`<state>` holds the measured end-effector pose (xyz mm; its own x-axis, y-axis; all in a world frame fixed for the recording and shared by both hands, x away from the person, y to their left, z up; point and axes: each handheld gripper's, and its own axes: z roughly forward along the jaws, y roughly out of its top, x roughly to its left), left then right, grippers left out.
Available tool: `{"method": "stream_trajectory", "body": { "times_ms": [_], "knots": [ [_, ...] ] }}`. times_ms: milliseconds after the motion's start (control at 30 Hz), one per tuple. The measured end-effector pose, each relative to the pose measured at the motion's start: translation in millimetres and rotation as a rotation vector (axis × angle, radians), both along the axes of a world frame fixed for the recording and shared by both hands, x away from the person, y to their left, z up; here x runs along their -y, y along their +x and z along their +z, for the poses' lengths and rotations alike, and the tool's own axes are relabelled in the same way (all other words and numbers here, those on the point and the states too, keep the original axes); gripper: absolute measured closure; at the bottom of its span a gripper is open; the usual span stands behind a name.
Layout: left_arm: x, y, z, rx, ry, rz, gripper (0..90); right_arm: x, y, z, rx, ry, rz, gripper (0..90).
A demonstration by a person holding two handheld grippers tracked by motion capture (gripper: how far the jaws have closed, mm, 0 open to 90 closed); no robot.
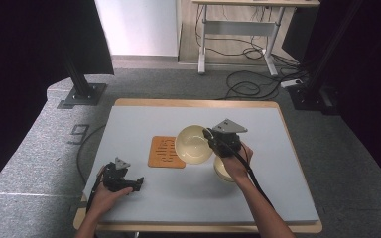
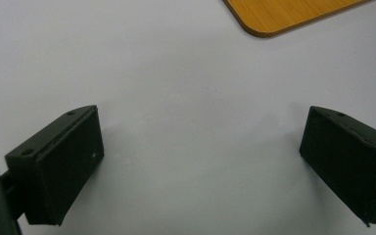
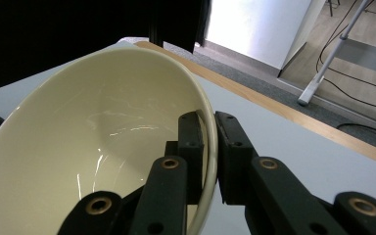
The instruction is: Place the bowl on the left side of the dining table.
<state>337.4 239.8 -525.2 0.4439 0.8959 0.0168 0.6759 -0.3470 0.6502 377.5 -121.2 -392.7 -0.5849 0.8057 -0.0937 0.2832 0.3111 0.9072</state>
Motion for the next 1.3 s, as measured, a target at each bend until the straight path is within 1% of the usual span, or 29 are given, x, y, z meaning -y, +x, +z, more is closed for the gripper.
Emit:
{"method": "stream_trajectory", "body": {
  "times_ms": [500,1300],
  "knots": [
    [0.0,-0.1,0.1,-0.002,0.001,0.000,2.6,-11.8,2.4,1.4,-0.003,-0.004,0.015,81.8],
    [0.0,-0.2,0.2,-0.001,0.001,0.001,2.6,-29.5,4.5,7.5,0.006,-0.007,0.039,81.8]
  ]
}}
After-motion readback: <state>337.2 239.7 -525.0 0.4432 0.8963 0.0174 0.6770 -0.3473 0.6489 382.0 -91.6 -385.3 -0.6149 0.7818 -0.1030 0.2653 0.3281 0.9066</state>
